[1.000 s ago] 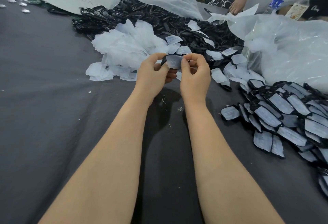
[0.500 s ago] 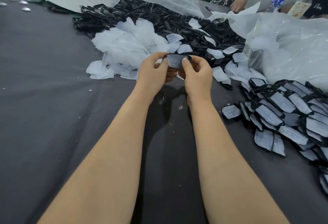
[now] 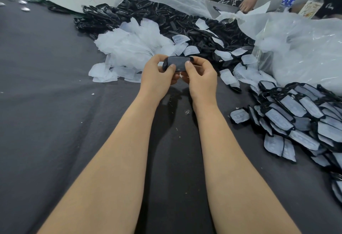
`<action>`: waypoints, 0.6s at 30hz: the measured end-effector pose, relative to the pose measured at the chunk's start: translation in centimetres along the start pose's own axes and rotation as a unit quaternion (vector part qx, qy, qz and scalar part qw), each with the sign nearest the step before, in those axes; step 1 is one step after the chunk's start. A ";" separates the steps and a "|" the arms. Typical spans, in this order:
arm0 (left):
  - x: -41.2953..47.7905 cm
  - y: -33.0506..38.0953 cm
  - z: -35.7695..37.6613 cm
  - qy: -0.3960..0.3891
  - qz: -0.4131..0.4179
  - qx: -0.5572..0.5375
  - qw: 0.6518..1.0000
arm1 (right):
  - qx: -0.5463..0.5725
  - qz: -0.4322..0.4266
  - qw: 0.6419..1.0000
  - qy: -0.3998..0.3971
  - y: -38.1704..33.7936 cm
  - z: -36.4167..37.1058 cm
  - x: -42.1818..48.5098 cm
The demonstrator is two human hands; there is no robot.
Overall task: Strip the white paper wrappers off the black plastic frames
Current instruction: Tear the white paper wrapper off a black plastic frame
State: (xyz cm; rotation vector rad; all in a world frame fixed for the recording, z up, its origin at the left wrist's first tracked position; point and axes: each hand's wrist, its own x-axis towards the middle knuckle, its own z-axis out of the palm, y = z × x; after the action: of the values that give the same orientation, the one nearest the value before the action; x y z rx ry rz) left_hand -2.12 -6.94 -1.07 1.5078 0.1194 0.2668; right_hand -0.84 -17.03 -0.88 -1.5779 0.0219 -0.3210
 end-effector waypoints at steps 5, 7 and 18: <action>0.1 -0.1 0.1 -0.001 0.000 0.012 1.000 | -0.031 -0.012 0.999 0.004 0.2 -0.1 0.0; 0.1 -0.1 0.1 0.000 -0.003 0.017 1.000 | -0.032 -0.012 0.999 0.004 0.2 -0.1 -0.1; 0.0 0.0 0.0 0.004 0.010 0.008 1.000 | -0.052 -0.016 0.998 -0.012 0.1 0.0 -0.4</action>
State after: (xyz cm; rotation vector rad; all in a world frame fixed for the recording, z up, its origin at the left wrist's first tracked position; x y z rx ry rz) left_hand -2.12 -6.94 -1.10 1.5248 0.1126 0.2893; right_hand -1.17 -16.96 -1.02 -1.6867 -0.0049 -0.3315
